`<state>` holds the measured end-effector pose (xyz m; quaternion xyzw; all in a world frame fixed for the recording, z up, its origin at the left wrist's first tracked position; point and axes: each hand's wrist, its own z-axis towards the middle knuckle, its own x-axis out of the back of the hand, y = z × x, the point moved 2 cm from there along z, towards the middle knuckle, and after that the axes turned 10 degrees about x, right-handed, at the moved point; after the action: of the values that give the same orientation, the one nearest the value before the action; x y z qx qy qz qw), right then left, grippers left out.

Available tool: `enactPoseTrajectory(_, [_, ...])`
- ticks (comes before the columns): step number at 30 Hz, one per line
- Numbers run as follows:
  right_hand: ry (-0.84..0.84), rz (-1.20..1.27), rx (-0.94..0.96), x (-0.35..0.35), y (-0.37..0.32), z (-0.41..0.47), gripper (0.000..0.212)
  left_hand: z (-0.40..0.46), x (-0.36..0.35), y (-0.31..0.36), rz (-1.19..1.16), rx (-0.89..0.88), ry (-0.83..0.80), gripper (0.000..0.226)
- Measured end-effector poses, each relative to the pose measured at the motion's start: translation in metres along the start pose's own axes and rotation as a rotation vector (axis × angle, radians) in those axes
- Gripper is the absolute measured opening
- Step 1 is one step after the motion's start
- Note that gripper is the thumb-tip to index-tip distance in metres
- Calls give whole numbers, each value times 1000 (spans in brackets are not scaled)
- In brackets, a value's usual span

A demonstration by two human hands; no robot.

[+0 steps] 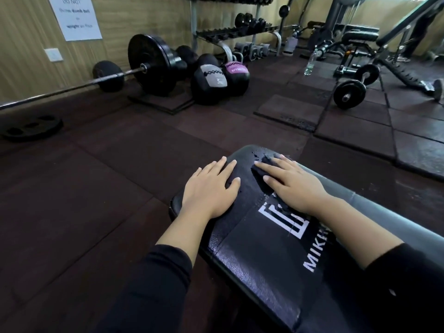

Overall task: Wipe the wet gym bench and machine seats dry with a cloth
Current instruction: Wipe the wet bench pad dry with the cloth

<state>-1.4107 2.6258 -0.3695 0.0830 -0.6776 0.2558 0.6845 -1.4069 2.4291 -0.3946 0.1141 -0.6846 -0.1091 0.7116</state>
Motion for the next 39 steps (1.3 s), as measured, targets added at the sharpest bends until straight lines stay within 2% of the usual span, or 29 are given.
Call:
enactPoseTrajectory(7, [-18, 0, 74, -2, -1, 7, 36, 1, 0, 0, 0, 3, 21, 54])
enactPoseTrajectory(13, [-22, 21, 98, -4, -4, 75, 38, 2, -1, 0, 0, -2, 23, 55])
enactPoseTrajectory(19, [18, 184, -53, 9, 40, 91, 35, 1, 0, -2, -18, -18, 15, 54])
enactPoseTrajectory(23, [16, 107, -118, 11, 47, 54, 35, 1, -1, -2, -22, -20, 13, 55])
enactPoseTrajectory(27, [-17, -39, 25, 5, 15, 29, 40, 2, -2, -2, -26, -13, 11, 55])
enactPoseTrajectory(32, [-17, 10, 132, -11, -17, 78, 40, 1, -2, -1, -11, -16, 25, 56])
enactPoseTrajectory(35, [-12, 89, 83, -6, 1, 107, 37, 2, -1, -1, -21, -23, 18, 56])
enactPoseTrajectory(39, [51, 160, -73, 5, 41, 93, 35, -1, -1, -3, -15, -22, 12, 55])
